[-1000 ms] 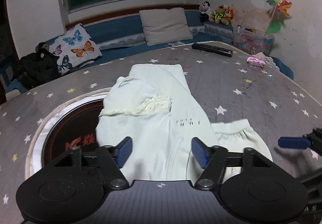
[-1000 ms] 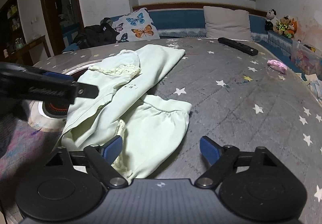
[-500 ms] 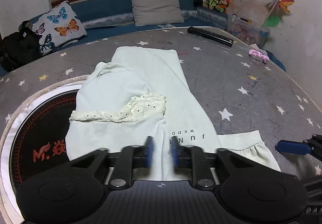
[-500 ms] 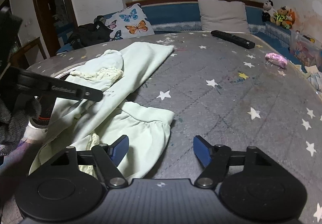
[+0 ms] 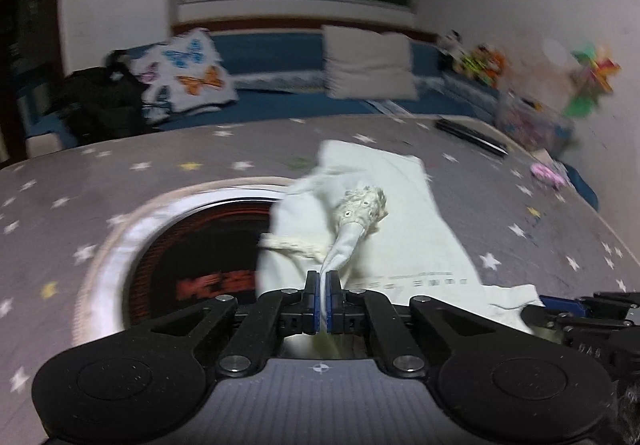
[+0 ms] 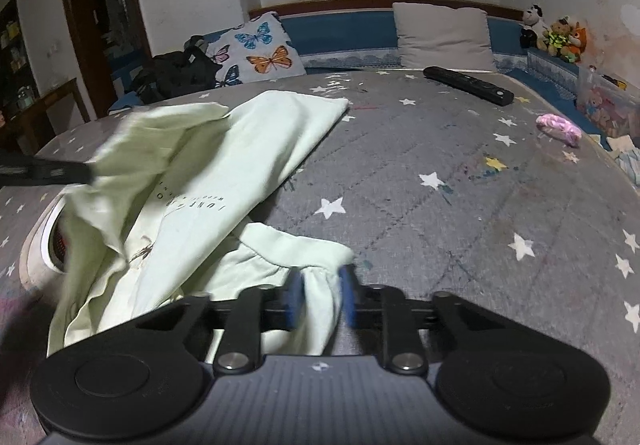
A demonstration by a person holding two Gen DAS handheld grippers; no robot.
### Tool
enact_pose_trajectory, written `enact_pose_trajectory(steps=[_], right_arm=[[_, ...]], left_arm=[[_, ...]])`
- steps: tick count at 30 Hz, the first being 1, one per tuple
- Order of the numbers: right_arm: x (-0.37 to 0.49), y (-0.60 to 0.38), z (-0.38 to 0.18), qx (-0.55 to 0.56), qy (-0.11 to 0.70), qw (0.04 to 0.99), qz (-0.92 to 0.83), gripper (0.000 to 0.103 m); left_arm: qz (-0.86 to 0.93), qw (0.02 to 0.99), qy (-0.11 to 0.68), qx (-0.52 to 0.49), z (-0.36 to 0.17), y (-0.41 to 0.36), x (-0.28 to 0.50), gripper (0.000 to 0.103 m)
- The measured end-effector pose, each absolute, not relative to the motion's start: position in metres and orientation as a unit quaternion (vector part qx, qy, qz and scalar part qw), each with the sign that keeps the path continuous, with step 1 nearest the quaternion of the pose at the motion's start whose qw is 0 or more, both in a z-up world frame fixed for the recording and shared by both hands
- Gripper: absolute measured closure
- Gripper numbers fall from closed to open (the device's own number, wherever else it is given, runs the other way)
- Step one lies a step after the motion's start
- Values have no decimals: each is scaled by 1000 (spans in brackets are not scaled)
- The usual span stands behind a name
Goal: Fold clothes
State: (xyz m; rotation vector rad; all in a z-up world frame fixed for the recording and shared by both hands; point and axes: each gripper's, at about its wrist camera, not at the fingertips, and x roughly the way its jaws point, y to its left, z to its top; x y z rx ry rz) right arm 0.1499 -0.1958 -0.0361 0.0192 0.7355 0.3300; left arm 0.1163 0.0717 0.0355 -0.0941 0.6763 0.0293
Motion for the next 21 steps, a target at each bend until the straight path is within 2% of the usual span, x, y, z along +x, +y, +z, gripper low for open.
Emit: enact_pose_trajectory(steps=[2,5,15,21], right_arm=[[149,-197,-36,17,357,920,158,95],[145,-198,-35,22,352,922,157,97],[111,-216,-15,29,326,932,154,98],[97,-235,-20,22,361,922,136,97]], left_arm=[[35,943,327,-59,40,86,102,100],[65,940,327,-76,39,107,78,101],[78,923,363,-97,21,130,4,101],[59,928,363,-57,23,122,-11,97]])
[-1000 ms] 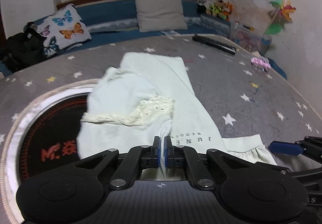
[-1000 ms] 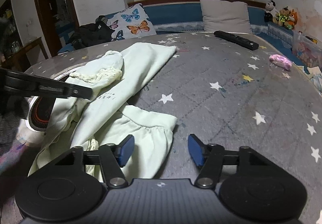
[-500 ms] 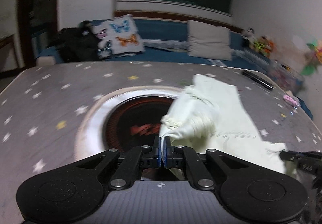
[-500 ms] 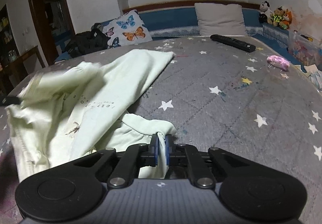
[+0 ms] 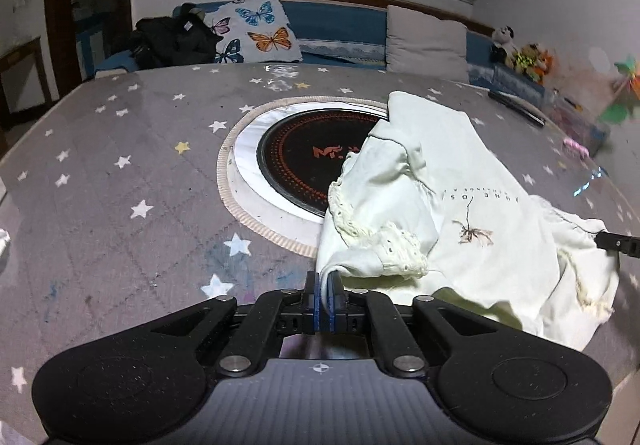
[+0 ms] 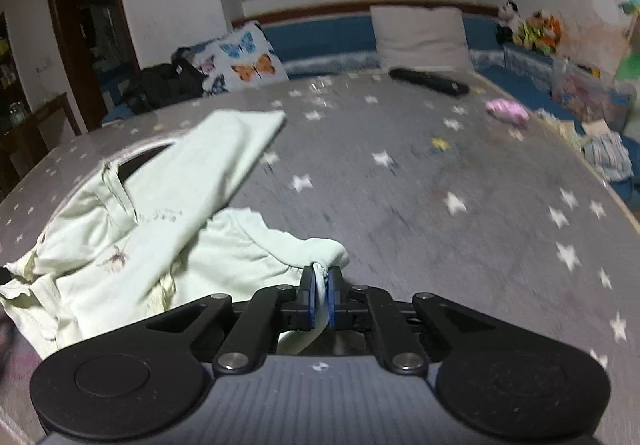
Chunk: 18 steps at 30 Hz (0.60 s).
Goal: Fold clothes
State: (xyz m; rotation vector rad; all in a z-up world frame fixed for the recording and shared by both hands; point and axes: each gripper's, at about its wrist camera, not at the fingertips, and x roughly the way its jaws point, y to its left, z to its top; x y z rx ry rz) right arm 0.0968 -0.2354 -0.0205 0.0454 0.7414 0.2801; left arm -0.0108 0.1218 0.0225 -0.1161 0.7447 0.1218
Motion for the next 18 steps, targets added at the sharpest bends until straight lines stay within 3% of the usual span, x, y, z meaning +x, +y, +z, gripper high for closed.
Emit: enact_pose_trajectory(steps=[1,3,5,11,18], right_arm=[[95,-237,-22,18,364,921,135,96],[96,-236,-20,13,361,923,134,93],[96,-236,-18,8,357,925,133,90],[98,-233,-13,-6,346,929,128,85],[104,-229,-8,-14,337,932,130,76]], left_arm=[[58,930,359,-48,25,120,-13,96],[54,934,351,-30,29,117,-16,81],[48,939,342,-15,34,113,-17,73],[27,942,334,10,32,94,10,66],[-35,940,336,48,20,59,46,66]])
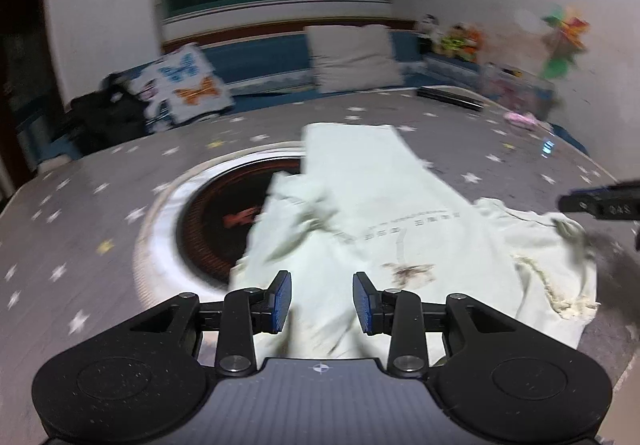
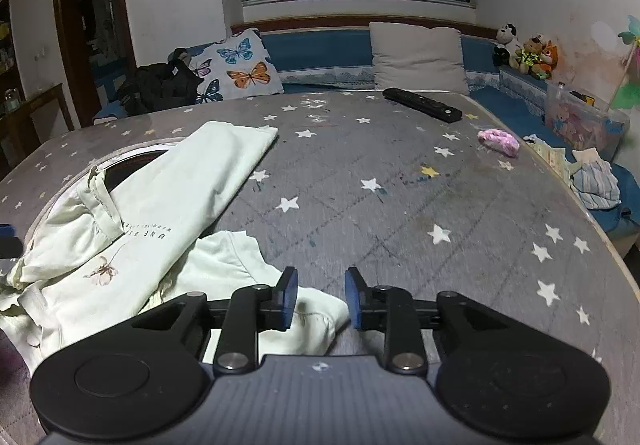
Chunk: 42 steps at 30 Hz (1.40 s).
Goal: Fold clothes
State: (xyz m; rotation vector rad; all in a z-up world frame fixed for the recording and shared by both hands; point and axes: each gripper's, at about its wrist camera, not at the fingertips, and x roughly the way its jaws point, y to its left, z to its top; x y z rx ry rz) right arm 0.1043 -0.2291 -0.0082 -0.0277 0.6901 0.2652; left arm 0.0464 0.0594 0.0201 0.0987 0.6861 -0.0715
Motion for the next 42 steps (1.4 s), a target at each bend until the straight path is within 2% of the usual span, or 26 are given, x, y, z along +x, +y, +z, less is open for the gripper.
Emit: enact_pose_trajectory(steps=[6,9,19,20,21,24,28,34,36,38,41,42], right_arm=[[115,-219,-16,-21,347,926,148,72],[121,-211,-21,-23,353,922,159,67],[135,-195,-32,-33,365,914,174,67],[135,-195,-32,-34,365,914,174,67],[135,-194,-33,-35,366,914,175,67],[136,-193,-34,-38,366,913,176,67],[135,-192,-34,-41,366,913,177,70],[134,-193,-34,-33,366,912,180,67],[131,-192,-34,-41,364,913,181,69],[129,-190,-35,-48,362,913,183,82],[126,-192,-33,-42,362,913,185,92],[124,-193,-33,-41,360,914,183,93]], left_arm=[[-65,927,358,87,-2,37,78,66],[-70,922,370,91,-12,36,88,66],[-61,922,375,76,-22,41,112,67],[-61,922,376,72,-22,43,114,74],[-61,922,376,68,-22,44,116,88],[-52,925,373,51,-20,51,117,100],[-18,938,347,23,-4,69,105,102],[57,951,303,-32,25,116,78,102],[83,950,297,-47,28,133,68,102],[109,949,290,-62,32,150,57,102],[146,944,284,-84,35,174,42,103],[157,941,284,-91,34,181,36,103]])
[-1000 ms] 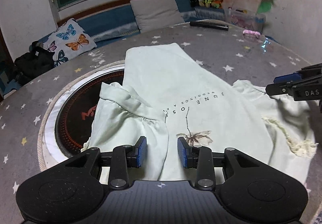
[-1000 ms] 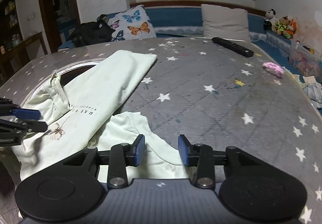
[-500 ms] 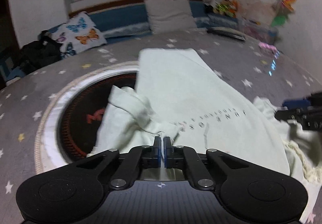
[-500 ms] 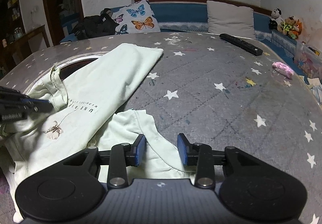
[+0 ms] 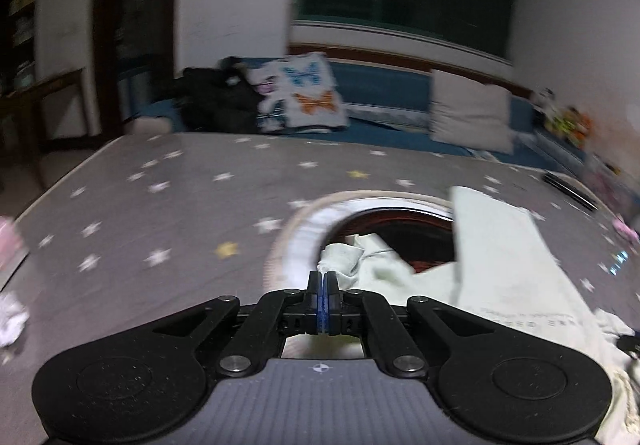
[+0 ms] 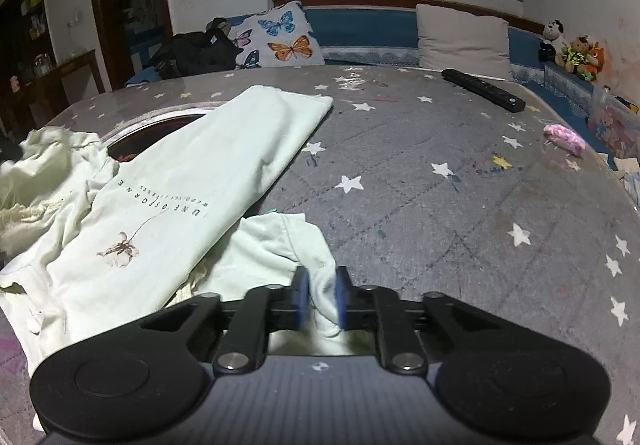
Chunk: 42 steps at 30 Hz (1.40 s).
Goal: Fold clothes
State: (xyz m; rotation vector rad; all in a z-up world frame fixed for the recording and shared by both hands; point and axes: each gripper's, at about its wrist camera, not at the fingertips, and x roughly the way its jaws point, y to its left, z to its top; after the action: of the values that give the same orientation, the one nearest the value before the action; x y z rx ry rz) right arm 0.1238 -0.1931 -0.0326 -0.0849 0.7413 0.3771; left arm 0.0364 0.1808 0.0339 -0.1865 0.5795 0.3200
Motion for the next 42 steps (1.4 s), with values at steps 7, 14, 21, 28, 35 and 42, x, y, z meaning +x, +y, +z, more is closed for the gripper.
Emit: enact_pose_trajectory(steps=[7,14,21,28,35,42], right_arm=[[103,-209,-16,-49,329,931,150,95],[93,-231,-15,-58,348,928,119,95],[84,-251,-17,-66,376,919,95,85],[99,-243,6,-72,345,929,116,80],[120,-225,19,-48,334,929,151,78],[170,-196,9,-5,356,913,199,78]], left_arm=[[213,924,291,-128,23,216,-9,103],[226,903,327,-161,3,230,-50,103],[211,908,337,-130,10,219,-56,100],[161,927,325,-98,25,192,-18,91],[96,937,330,-67,27,155,37,83],[39,935,347,-55,14,118,93,75]])
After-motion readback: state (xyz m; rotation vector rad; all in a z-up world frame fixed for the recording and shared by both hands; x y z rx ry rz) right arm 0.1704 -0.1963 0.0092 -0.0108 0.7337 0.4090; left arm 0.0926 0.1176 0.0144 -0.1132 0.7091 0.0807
